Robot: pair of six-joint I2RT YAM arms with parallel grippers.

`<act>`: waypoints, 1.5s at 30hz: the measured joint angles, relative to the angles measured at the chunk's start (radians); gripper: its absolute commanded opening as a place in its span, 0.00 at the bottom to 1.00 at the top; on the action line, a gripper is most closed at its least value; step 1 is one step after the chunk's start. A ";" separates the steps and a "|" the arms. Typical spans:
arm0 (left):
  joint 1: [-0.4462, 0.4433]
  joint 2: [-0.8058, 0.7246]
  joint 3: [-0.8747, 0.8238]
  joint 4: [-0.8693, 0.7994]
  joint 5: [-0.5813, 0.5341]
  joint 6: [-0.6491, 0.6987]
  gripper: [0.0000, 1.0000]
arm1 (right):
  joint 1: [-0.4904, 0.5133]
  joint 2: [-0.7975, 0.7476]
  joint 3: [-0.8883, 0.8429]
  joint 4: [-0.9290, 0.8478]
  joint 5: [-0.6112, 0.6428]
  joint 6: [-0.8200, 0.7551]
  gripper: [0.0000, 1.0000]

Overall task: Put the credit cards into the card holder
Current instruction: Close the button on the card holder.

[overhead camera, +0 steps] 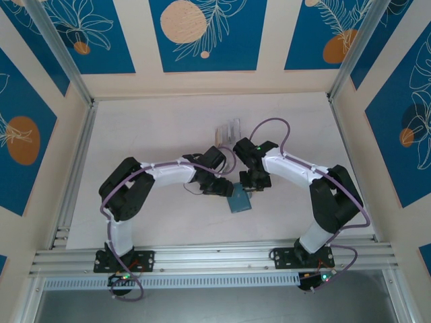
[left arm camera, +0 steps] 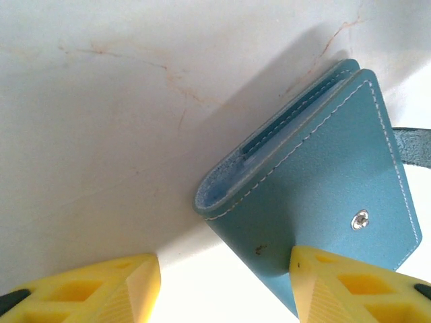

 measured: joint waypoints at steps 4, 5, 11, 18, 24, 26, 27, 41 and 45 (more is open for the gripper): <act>0.001 0.000 0.000 0.000 0.002 0.000 0.56 | -0.002 -0.003 0.000 -0.001 -0.002 -0.003 0.11; 0.002 0.000 0.000 0.000 0.003 0.000 0.56 | -0.004 -0.005 0.000 -0.001 -0.002 -0.004 0.09; 0.002 0.000 0.000 0.000 0.003 0.000 0.56 | -0.008 -0.005 -0.001 0.000 -0.005 -0.017 0.00; 0.002 0.004 0.004 -0.004 0.003 0.004 0.56 | -0.032 -0.021 -0.029 0.040 -0.073 -0.037 0.00; 0.002 0.018 0.027 -0.032 0.003 0.007 0.56 | -0.087 -0.052 -0.063 0.108 -0.216 -0.052 0.00; 0.002 0.022 0.035 -0.043 0.003 0.007 0.56 | -0.099 -0.052 -0.076 0.129 -0.254 -0.055 0.00; 0.002 0.024 0.037 -0.046 0.003 0.007 0.56 | -0.103 -0.052 -0.084 0.140 -0.275 -0.056 0.00; 0.002 0.034 0.056 -0.070 0.002 0.007 0.55 | -0.136 -0.001 -0.119 0.237 -0.452 -0.067 0.00; 0.002 0.034 0.056 -0.070 0.002 0.007 0.55 | -0.136 0.019 -0.119 0.243 -0.461 -0.072 0.00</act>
